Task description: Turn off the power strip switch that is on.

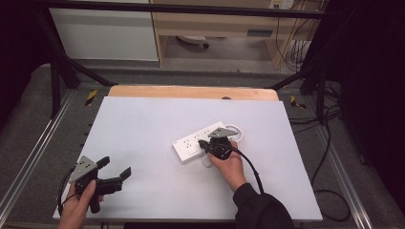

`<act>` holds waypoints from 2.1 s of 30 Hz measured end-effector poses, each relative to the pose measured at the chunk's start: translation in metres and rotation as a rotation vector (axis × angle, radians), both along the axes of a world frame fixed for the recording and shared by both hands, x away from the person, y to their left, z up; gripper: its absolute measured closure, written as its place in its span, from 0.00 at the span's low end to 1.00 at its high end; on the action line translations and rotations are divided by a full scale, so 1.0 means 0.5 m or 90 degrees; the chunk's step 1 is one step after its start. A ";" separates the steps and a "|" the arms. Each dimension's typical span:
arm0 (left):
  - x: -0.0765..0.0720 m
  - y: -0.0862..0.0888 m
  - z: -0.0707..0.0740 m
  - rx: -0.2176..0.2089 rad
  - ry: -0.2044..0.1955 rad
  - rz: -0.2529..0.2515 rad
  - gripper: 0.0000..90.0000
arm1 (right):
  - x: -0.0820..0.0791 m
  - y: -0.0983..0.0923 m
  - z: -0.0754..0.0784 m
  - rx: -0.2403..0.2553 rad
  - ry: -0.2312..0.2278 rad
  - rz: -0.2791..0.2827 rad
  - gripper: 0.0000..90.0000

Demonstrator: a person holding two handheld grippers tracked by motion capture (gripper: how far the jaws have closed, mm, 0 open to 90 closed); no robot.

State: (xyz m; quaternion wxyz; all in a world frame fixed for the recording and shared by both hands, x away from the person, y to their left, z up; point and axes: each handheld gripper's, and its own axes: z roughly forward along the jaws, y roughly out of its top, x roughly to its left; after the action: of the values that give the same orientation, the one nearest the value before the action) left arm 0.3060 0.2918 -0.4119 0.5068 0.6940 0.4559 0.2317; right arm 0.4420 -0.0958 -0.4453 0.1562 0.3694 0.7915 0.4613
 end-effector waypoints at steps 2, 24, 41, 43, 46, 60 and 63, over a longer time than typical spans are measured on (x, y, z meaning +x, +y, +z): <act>0.000 0.000 0.000 0.001 0.000 0.001 0.06 | -0.002 -0.001 0.000 0.000 -0.001 0.002 1.00; 0.000 0.000 0.000 0.001 -0.001 -0.001 0.06 | -0.009 0.002 -0.005 0.009 -0.003 0.001 1.00; 0.000 -0.001 0.000 0.001 0.000 -0.001 0.06 | -0.012 0.002 -0.008 0.014 -0.007 -0.005 1.00; 0.000 -0.001 0.000 0.002 0.001 -0.002 0.05 | -0.012 0.003 -0.008 0.013 -0.008 -0.006 1.00; 0.000 -0.001 0.000 0.002 0.001 -0.002 0.06 | -0.012 0.004 -0.009 0.012 -0.009 -0.007 1.00; 0.000 -0.001 -0.001 0.002 0.002 -0.001 0.06 | -0.012 0.006 -0.010 0.003 -0.005 -0.007 1.00; 0.001 0.000 -0.001 0.002 0.003 -0.001 0.05 | -0.012 0.006 -0.010 0.003 -0.005 -0.006 1.00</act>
State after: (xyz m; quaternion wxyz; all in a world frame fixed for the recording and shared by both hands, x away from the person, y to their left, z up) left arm 0.3064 0.2916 -0.4124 0.5051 0.6954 0.4563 0.2306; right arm 0.4361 -0.0928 -0.4501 0.1606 0.3719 0.7877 0.4641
